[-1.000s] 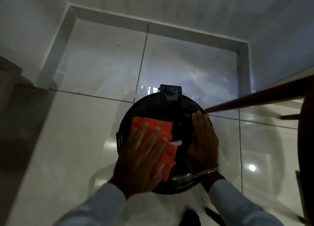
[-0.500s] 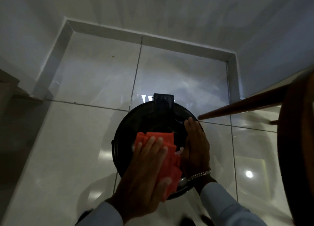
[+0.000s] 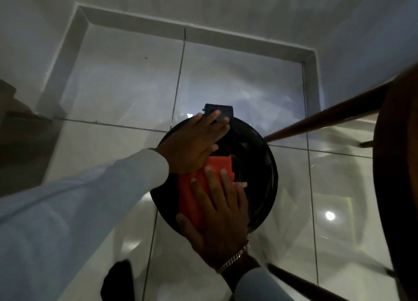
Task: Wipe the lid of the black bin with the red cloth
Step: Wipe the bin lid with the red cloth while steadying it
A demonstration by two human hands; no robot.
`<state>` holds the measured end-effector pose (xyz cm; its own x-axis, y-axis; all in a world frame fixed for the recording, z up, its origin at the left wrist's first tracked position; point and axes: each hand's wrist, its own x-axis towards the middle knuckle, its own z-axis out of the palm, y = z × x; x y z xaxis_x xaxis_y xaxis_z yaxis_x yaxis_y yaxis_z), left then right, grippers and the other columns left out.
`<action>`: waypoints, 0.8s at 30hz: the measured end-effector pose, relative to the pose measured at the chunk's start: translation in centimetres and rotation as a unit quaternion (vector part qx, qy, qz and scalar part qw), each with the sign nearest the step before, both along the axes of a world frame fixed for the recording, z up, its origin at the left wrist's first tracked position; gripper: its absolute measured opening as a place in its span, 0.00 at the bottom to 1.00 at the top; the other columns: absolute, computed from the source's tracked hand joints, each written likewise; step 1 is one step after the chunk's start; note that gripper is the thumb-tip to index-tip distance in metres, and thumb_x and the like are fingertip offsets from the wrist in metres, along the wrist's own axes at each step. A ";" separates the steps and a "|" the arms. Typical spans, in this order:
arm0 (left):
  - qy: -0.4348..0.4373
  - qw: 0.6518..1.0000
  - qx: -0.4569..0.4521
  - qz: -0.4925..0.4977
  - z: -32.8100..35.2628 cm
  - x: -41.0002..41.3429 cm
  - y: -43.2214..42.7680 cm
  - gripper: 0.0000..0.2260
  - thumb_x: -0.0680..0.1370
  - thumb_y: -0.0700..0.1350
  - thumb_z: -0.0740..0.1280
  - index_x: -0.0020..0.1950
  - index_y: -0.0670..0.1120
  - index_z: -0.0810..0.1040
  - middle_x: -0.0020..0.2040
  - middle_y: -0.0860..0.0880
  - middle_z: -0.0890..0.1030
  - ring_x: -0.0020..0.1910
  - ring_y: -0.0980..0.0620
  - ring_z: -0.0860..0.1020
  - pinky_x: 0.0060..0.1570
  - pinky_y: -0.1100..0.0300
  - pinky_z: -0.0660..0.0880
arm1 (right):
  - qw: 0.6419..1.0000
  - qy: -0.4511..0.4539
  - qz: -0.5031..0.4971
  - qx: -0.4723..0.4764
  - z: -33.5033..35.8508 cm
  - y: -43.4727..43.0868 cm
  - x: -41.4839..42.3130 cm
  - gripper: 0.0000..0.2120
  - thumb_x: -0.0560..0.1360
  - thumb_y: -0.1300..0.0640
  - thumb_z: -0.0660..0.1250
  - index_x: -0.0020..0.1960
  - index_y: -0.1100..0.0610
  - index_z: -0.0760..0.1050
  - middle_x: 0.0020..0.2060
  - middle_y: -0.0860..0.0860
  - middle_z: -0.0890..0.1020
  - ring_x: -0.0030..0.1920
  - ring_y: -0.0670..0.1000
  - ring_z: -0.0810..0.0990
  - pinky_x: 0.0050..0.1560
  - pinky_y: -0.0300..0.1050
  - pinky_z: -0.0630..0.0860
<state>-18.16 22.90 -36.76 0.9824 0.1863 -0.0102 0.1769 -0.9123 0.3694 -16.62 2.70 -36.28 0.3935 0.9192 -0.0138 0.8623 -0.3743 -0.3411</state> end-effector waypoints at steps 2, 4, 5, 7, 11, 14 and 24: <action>-0.006 1.000 -0.005 -0.013 -0.2 -0.4 0.3 0.25 0.80 0.49 0.51 0.77 0.44 0.53 0.79 0.45 0.55 0.78 0.47 0.48 0.77 0.46 0.49 | 1.000 0.010 -0.008 0.020 -0.2 0.0 -0.1 0.29 0.73 0.33 0.59 0.71 0.44 0.66 0.73 0.48 0.69 0.76 0.55 0.61 0.71 0.61 0.61; -0.024 0.999 -0.039 -0.008 -0.3 -0.5 0.5 0.24 0.80 0.47 0.52 0.76 0.44 0.56 0.78 0.46 0.57 0.78 0.49 0.51 0.76 0.46 0.51 | 0.999 0.019 -0.011 0.036 0.1 0.3 -0.2 0.27 0.74 0.35 0.59 0.68 0.45 0.69 0.72 0.48 0.71 0.75 0.55 0.63 0.70 0.60 0.62; -0.039 0.997 -0.062 -0.003 -0.2 -0.5 0.5 0.24 0.80 0.45 0.53 0.76 0.44 0.57 0.78 0.46 0.59 0.78 0.49 0.52 0.76 0.46 0.52 | 0.999 0.020 -0.009 0.041 0.1 0.2 0.0 0.26 0.74 0.36 0.59 0.68 0.46 0.70 0.71 0.48 0.72 0.75 0.55 0.63 0.70 0.60 0.62; -0.061 0.993 -0.103 0.005 0.0 -0.5 0.4 0.23 0.79 0.42 0.55 0.75 0.44 0.60 0.77 0.47 0.62 0.77 0.50 0.55 0.76 0.48 0.53 | 0.999 0.025 0.004 0.038 0.6 -0.4 0.6 0.24 0.73 0.39 0.60 0.66 0.48 0.72 0.71 0.49 0.73 0.74 0.56 0.64 0.71 0.59 0.63; -0.063 0.992 -0.110 0.006 0.0 -0.7 0.2 0.24 0.78 0.40 0.56 0.75 0.44 0.61 0.77 0.47 0.62 0.77 0.50 0.55 0.76 0.50 0.53 | 0.999 0.022 0.012 0.020 1.7 -1.5 1.7 0.24 0.70 0.44 0.62 0.63 0.51 0.75 0.68 0.53 0.76 0.72 0.59 0.68 0.69 0.65 0.67; -0.061 0.994 -0.093 -0.001 -0.1 -0.7 0.0 0.24 0.78 0.40 0.55 0.75 0.44 0.61 0.77 0.46 0.62 0.77 0.48 0.56 0.76 0.46 0.55 | 0.996 0.030 -0.083 0.007 2.3 -2.5 2.0 0.23 0.69 0.48 0.61 0.61 0.54 0.76 0.67 0.57 0.76 0.71 0.62 0.69 0.67 0.67 0.70; -0.031 0.999 -0.030 0.018 0.6 -0.5 -1.1 0.26 0.77 0.38 0.56 0.75 0.42 0.59 0.77 0.44 0.61 0.77 0.45 0.56 0.74 0.43 0.57 | 0.973 0.094 -0.201 -0.063 4.7 0.5 -4.8 0.28 0.58 0.59 0.76 0.59 0.53 0.80 0.61 0.57 0.80 0.59 0.65 0.78 0.52 0.62 0.81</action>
